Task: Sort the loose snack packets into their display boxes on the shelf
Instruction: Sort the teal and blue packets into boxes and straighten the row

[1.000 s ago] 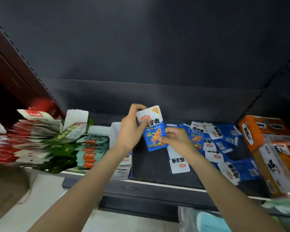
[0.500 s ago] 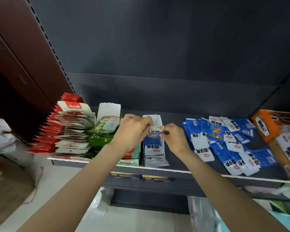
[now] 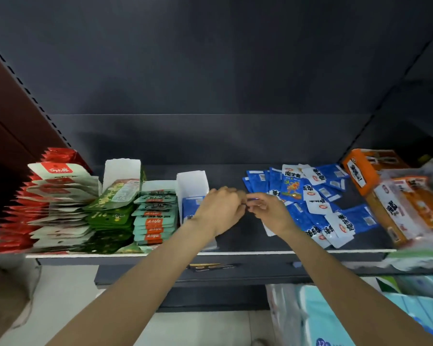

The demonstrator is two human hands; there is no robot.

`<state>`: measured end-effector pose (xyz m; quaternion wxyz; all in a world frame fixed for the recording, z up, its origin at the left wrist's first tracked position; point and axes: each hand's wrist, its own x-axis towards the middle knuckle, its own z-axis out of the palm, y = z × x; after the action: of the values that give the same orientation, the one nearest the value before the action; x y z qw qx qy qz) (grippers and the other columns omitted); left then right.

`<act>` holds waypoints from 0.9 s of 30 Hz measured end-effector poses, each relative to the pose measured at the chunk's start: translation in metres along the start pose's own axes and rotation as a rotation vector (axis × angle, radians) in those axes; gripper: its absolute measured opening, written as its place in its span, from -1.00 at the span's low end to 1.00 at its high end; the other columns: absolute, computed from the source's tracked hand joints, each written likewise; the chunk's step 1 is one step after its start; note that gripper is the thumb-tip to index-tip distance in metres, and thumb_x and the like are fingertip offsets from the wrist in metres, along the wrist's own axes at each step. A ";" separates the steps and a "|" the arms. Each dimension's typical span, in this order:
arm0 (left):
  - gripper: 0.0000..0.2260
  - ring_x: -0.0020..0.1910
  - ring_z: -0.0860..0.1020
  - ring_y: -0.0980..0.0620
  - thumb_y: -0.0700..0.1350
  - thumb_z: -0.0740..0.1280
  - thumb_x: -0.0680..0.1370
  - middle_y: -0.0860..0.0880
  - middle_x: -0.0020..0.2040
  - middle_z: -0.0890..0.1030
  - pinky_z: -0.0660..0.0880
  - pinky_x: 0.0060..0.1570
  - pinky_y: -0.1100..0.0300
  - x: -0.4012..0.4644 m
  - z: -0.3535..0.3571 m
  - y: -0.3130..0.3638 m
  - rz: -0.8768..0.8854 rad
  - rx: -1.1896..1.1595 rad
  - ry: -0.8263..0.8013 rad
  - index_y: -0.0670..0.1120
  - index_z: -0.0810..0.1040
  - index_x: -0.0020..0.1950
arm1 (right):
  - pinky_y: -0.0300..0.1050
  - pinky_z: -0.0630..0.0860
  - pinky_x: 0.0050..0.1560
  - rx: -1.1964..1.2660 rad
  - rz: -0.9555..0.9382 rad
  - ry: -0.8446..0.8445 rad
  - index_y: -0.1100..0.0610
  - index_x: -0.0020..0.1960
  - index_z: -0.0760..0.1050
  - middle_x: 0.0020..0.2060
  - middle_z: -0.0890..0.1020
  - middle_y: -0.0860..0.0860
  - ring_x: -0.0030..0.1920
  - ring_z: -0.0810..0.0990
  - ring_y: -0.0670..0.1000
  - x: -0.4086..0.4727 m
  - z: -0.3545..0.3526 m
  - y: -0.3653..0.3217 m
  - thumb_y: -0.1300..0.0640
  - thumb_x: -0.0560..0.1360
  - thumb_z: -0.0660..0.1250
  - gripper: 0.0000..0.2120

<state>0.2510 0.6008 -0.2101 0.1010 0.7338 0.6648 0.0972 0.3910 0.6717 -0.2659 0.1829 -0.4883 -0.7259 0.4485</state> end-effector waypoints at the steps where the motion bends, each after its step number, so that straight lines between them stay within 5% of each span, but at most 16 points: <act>1: -0.78 0.09 0.53 -0.13 -0.18 0.18 0.56 -0.13 0.08 0.59 0.43 0.10 0.04 0.012 0.006 0.008 -0.056 -0.154 -0.005 -0.15 0.55 0.14 | 0.03 0.50 0.19 -0.048 0.024 0.037 0.20 0.17 0.54 0.03 0.64 0.16 0.10 0.60 0.12 0.005 -0.011 0.010 0.40 0.49 0.25 -0.70; 5: -0.80 0.07 0.55 -0.19 -0.26 0.15 0.56 -0.23 0.09 0.59 0.48 0.01 0.08 0.068 0.048 0.024 -0.376 -0.365 -0.162 -0.28 0.53 0.06 | -0.03 0.39 0.29 -0.254 0.129 0.106 0.20 0.34 0.40 0.29 0.50 0.15 0.29 0.47 0.14 0.025 -0.051 0.045 0.30 0.53 0.24 -0.62; 11: -0.58 0.19 0.51 -0.12 0.00 0.36 0.52 -0.14 0.22 0.52 0.45 0.18 0.03 0.115 0.105 0.031 -0.795 -0.468 -0.221 -0.21 0.44 0.27 | -0.10 0.00 0.49 -0.447 0.117 -0.175 0.16 0.52 0.05 0.53 0.01 0.09 0.53 -0.01 0.05 0.054 -0.081 0.086 0.19 0.57 0.23 -0.40; 15: -0.54 0.12 0.55 -0.10 0.05 0.48 0.39 -0.08 0.13 0.57 0.41 0.23 -0.05 0.125 0.117 0.024 -0.994 -0.572 -0.220 -0.14 0.46 0.16 | -0.12 0.15 0.41 -0.440 0.131 -0.261 0.12 0.50 0.13 0.54 -0.03 0.06 0.51 0.10 0.07 0.057 -0.087 0.098 0.23 0.58 0.19 -0.48; 20: -0.84 -0.29 0.66 0.03 -0.17 0.34 0.49 -0.06 -0.17 0.68 0.60 -0.17 0.15 0.123 0.097 0.019 -0.991 -0.566 -0.158 -0.20 0.58 0.02 | -0.07 0.20 0.41 -0.423 0.150 -0.290 0.11 0.52 0.10 0.54 -0.01 0.06 0.48 0.19 0.10 0.058 -0.093 0.096 0.22 0.60 0.16 -0.48; 23: -0.83 -0.19 0.61 -0.06 -0.15 0.25 0.53 -0.06 -0.19 0.61 0.47 -0.27 0.21 0.115 0.071 0.026 -0.908 -0.393 -0.093 -0.22 0.57 -0.07 | -0.08 0.25 0.38 -0.376 0.118 -0.221 0.13 0.53 0.07 0.50 0.18 0.08 0.46 0.24 0.10 0.055 -0.095 0.086 0.24 0.59 0.19 -0.44; 27: -0.77 -0.22 0.54 0.05 -0.11 0.16 0.59 -0.06 -0.19 0.60 0.46 -0.21 0.20 0.096 0.032 0.033 -0.834 -0.883 0.063 -0.17 0.55 -0.13 | -0.08 0.17 0.45 -0.302 -0.131 -0.172 -0.03 0.53 0.05 0.49 0.20 -0.03 0.49 0.14 -0.01 0.041 -0.090 0.065 0.27 0.51 0.32 -0.28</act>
<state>0.3009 0.6928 -0.2304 0.4058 0.2972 0.7956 0.3376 0.4710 0.7579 -0.2794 0.0737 -0.4218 -0.8282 0.3616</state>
